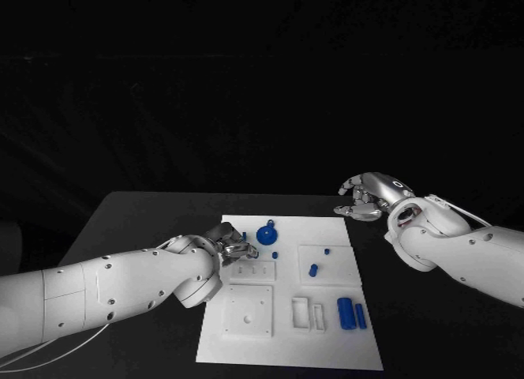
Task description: Assemble the parts on the task board
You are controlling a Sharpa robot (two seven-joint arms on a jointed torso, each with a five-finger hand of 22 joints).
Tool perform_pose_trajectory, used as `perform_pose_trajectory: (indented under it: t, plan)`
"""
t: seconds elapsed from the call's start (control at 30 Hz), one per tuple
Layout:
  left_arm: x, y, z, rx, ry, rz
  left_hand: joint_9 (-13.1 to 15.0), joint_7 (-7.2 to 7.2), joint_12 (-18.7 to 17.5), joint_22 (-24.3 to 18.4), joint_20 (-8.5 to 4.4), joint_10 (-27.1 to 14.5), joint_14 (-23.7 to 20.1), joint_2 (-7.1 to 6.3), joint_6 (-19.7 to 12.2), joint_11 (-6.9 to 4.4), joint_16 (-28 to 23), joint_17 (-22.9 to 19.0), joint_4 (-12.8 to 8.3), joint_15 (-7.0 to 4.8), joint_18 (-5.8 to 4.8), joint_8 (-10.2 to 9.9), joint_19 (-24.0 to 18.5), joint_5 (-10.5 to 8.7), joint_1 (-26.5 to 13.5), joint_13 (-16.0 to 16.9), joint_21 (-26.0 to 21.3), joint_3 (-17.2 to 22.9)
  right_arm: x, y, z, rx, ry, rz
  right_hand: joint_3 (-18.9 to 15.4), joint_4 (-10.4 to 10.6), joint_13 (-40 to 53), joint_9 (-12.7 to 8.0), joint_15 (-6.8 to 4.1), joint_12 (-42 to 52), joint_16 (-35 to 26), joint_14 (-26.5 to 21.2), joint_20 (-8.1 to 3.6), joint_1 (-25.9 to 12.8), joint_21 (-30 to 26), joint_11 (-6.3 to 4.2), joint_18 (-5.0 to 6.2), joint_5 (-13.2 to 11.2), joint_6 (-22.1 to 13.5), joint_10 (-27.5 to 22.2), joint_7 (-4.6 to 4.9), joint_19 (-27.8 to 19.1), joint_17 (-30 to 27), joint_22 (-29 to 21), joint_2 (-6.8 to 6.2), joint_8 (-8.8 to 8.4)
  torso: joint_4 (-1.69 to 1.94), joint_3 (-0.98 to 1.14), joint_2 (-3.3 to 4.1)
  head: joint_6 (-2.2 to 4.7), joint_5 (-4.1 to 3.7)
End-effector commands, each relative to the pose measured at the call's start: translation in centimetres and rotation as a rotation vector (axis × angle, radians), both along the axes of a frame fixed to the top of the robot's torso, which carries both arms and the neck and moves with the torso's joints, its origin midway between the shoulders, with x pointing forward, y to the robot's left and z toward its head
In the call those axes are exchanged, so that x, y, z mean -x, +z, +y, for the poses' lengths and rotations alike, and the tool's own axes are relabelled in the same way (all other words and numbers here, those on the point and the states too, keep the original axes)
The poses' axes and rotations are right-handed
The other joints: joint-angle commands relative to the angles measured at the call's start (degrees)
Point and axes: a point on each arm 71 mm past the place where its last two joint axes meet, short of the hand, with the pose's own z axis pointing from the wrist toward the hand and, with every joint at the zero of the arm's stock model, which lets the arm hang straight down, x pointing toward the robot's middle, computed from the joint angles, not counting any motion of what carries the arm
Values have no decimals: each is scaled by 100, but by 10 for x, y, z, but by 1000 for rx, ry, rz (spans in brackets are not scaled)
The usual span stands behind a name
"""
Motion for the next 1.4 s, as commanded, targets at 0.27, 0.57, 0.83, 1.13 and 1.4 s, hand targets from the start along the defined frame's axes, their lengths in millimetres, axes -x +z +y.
perform_pose_trajectory:
  t: [0.27, 0.57, 0.83, 1.13, 1.4]
  plan:
    - [4, -14, -2, -42, -19, -5, 43, -573, 68, 96, -702, -167, 319, -19, 694, -248, 68, -30, 56, -404, 87, 77, -3, -1, 39, -39, 33, -8, 0, -1, 1, 2, 12, 10, -3, 53, -21, -4, -9, -10, -35, 43, 21, 68, -31, 44, 354, 103, 87, -81, 15, 20, 13, 8, -5, 29, -8, -3, 3, -74, -3]
    - [3, -20, -1, -70, -30, -12, 57, -595, 125, 93, -702, -170, 318, -33, 735, -268, 122, -59, 90, -418, 96, 137, -12, -56, 29, -69, 58, -9, 0, -1, 1, 2, 13, 12, -13, 64, -28, -6, -13, -6, -40, 47, 22, 62, -35, 41, 354, 159, 100, -81, 11, 24, 20, 14, -3, 33, -6, -8, 8, -116, -9]
    - [4, -23, -4, -87, -56, 10, 62, -603, 165, 90, -701, -179, 309, -50, 745, -277, 156, -83, 116, -423, 102, 172, -20, -131, 26, -92, 73, -14, 1, -1, 2, 1, 15, 15, -20, 72, -33, -5, -16, -4, -43, 50, 23, 58, -36, 37, 354, 191, 118, -81, 7, 26, 25, 18, -3, 41, -6, -10, 6, -143, -15]
    - [4, -26, -3, -104, -68, 32, 68, -609, 197, 86, -693, -198, 277, -45, 759, -279, 179, -115, 182, -407, 102, 213, -57, -593, 11, -121, 77, -36, 1, -1, 2, 2, 16, 20, -23, 81, -37, -4, -20, -2, -47, 52, 23, 53, -39, 33, 354, 218, 135, -81, 3, 28, 29, 21, -1, 49, -6, -13, 6, -154, -13]
    - [4, -26, -5, -119, -79, 35, 60, -607, 218, 88, -679, -213, 240, -64, 756, -277, 207, -152, 243, -375, 95, 242, -120, -806, 17, -170, 75, -21, 1, -1, 3, 1, 17, 22, -28, 89, -41, -3, -24, 0, -50, 53, 23, 48, -42, 29, 354, 248, 148, -83, -1, 29, 33, 23, -1, 54, -5, -16, 8, -154, -17]
